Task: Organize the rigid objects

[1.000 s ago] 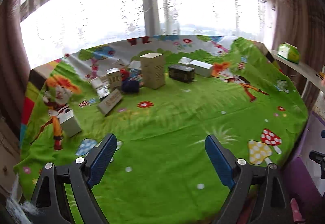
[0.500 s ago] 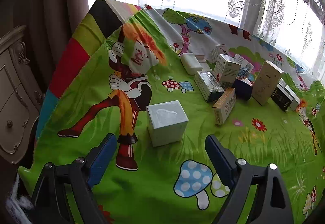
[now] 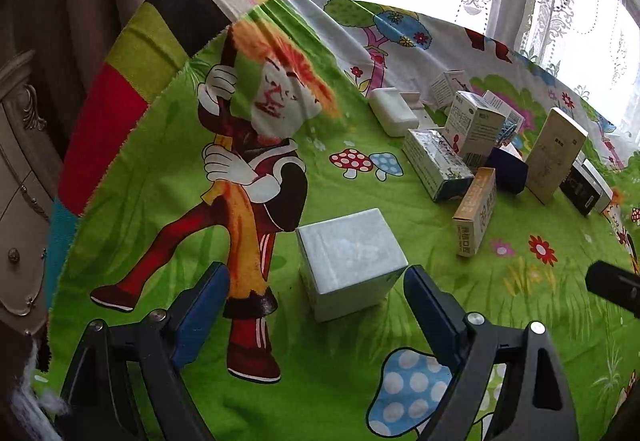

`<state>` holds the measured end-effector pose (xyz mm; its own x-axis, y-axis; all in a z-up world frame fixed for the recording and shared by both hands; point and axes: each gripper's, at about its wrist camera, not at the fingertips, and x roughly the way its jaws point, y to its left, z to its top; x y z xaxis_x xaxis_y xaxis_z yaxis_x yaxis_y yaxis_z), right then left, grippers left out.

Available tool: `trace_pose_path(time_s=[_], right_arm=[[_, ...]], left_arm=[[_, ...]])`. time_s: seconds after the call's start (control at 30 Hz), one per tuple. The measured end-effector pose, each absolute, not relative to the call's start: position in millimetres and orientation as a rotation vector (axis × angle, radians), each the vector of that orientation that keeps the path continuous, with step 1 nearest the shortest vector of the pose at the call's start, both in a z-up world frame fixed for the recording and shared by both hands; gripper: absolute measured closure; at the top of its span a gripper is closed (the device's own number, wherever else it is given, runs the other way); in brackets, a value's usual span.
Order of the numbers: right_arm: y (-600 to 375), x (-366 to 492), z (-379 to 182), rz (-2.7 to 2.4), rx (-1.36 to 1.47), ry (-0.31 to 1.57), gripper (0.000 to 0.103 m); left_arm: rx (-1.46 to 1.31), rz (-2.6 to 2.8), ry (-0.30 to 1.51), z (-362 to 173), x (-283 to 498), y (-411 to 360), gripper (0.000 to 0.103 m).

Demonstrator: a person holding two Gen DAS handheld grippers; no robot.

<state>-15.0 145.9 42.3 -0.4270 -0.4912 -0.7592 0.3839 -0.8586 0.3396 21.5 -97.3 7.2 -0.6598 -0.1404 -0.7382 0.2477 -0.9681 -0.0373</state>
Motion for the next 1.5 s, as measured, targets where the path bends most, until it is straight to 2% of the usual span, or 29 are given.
trace_pose_path(time_s=[0.13,0.23,0.53,0.6,0.63,0.67,1.07,1.37,1.4,1.47,1.5], right_arm=[[110,-48,44,-2.217,1.304,-0.301,0.017],[76,-65,44,-2.241,1.333,-0.288,0.017],[20,-71,19,-2.398,1.437,0.182,0.017],[32,-69,16,-2.408,1.409,0.211,0.035],[39,-68,16,-2.422,1.383,0.227,0.056],[47,-68,17,-2.403,1.369,0.224,0.068],[156,-14,20,-2.308,1.212,-0.022,0.068],[204,74,44,-2.354,1.085,0.041,0.068],[210,83,46,-2.351,1.076,0.036,0.068],[222,100,48,-2.352,1.059,0.034,0.068],[225,106,49,-2.352,1.053,0.041,0.068]], left_arm=[[1.166,-2.685,0.219,8,22,-100,0.013],[1.157,-2.701,0.252,9,23,-103,0.013],[1.179,-2.703,0.228,6,18,-99,0.008],[1.191,-2.696,0.207,4,17,-97,0.007],[1.197,-2.691,0.194,4,16,-96,0.006],[1.203,-2.686,0.182,3,15,-95,0.006],[1.226,-2.668,0.138,-1,15,-91,0.003],[1.242,-2.640,0.092,-2,11,-87,0.003],[1.243,-2.629,0.078,-3,11,-86,0.006],[1.262,-2.608,0.085,-5,10,-88,0.032],[1.268,-2.632,0.159,-5,11,-94,0.042]])
